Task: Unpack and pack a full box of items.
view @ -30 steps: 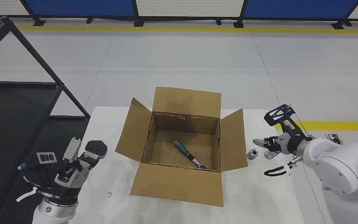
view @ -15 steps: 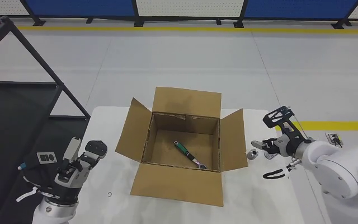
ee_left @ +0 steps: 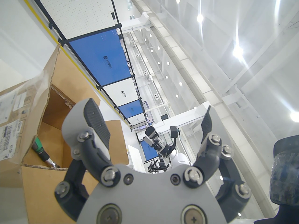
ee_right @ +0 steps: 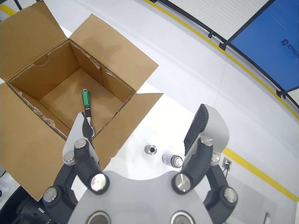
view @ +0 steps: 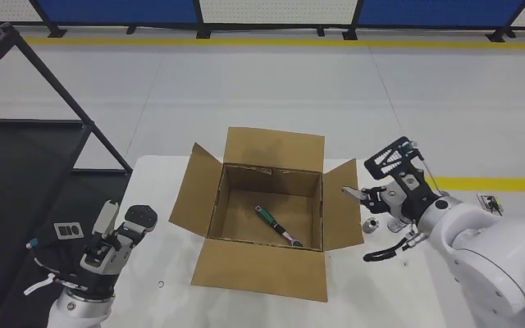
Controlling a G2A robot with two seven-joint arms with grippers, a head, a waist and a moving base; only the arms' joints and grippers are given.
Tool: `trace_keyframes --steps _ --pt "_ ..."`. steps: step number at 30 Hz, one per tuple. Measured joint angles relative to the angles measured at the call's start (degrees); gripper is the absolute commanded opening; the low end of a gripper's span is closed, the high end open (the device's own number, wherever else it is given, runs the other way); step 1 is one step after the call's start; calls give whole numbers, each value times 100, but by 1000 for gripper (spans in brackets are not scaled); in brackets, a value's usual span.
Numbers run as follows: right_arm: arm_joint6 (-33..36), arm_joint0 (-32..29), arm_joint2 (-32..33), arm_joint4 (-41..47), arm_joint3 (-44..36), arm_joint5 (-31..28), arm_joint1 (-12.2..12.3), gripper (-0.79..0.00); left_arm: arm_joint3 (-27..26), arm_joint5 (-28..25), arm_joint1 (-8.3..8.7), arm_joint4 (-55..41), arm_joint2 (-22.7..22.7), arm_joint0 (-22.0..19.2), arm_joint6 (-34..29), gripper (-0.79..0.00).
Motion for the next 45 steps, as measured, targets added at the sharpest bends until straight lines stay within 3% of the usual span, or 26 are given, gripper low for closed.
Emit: trace_keyframes --steps 7,15,28,32,45 --pt "284 1504 -1648 126 1022 476 -305 0 0 0 0 0 0 0 0 0" --pt "57 2756 -3033 1463 2847 363 -787 0 0 0 0 0 0 0 0 0" --pt "123 2837 -3194 1446 3022 407 -832 0 0 0 0 0 0 0 0 0" --pt "215 2735 -3354 1490 3070 60 -861 0 0 0 0 0 0 0 0 0" --pt "224 3615 -4562 2193 4662 31 -1574 0 0 0 0 0 0 0 0 0"
